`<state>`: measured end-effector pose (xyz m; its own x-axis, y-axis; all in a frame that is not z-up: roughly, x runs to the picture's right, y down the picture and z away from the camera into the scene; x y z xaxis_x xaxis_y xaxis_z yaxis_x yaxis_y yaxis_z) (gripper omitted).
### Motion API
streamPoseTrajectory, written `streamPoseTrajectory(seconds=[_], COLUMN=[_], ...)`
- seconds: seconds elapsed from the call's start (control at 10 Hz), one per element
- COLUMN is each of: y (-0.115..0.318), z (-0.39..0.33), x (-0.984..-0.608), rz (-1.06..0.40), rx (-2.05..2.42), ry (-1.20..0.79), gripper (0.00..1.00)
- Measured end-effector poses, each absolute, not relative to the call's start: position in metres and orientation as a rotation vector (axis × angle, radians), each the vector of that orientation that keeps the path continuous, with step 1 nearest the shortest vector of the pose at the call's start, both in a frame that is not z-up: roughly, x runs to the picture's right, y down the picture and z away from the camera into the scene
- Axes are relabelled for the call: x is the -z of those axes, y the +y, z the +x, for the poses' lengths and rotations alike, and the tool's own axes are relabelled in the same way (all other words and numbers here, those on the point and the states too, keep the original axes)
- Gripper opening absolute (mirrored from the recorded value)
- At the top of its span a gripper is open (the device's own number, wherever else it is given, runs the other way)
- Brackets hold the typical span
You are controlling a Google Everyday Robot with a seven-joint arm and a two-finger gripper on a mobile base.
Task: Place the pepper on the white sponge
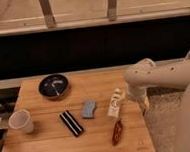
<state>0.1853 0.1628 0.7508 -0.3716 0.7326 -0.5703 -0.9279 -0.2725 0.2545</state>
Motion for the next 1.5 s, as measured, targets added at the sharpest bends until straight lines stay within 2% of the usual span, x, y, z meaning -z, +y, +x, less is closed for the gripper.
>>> streamPoseTrajectory(seconds=[0.4,0.9,1.5], y=[0.205,0.206,0.232], z=[0.154,0.151,0.119], x=[-0.729,-0.729,-0.735], rz=[-0.5,-0.499,-0.57], rx=[-1.782,-1.772,-1.711], ry=[0.665,0.664,0.683], gripper=[0.8,0.8,0.8])
